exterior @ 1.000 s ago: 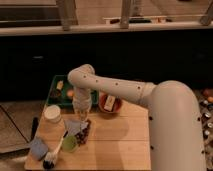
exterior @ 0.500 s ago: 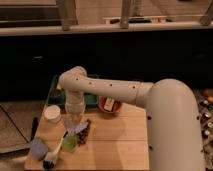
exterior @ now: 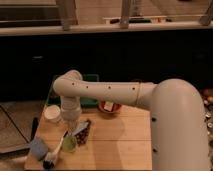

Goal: Place fork in plastic cup

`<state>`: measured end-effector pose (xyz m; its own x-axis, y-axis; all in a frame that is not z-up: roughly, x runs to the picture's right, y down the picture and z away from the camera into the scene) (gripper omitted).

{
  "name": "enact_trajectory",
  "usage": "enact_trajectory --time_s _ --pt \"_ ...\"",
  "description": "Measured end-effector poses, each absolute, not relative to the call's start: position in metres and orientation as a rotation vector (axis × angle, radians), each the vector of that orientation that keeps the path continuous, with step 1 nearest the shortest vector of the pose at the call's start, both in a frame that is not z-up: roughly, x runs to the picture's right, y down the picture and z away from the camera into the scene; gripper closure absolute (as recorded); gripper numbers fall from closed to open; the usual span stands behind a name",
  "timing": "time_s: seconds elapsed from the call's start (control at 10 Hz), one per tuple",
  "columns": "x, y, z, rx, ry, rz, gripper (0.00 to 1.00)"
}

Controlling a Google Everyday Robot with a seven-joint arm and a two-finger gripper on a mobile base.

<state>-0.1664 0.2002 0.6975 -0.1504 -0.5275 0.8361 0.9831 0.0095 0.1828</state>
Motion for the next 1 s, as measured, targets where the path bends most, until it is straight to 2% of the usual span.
enact_trajectory --time_s 1.0 --pt "-0.189 0.231 0.689 -0.678 -0.998 -1.498 1.0"
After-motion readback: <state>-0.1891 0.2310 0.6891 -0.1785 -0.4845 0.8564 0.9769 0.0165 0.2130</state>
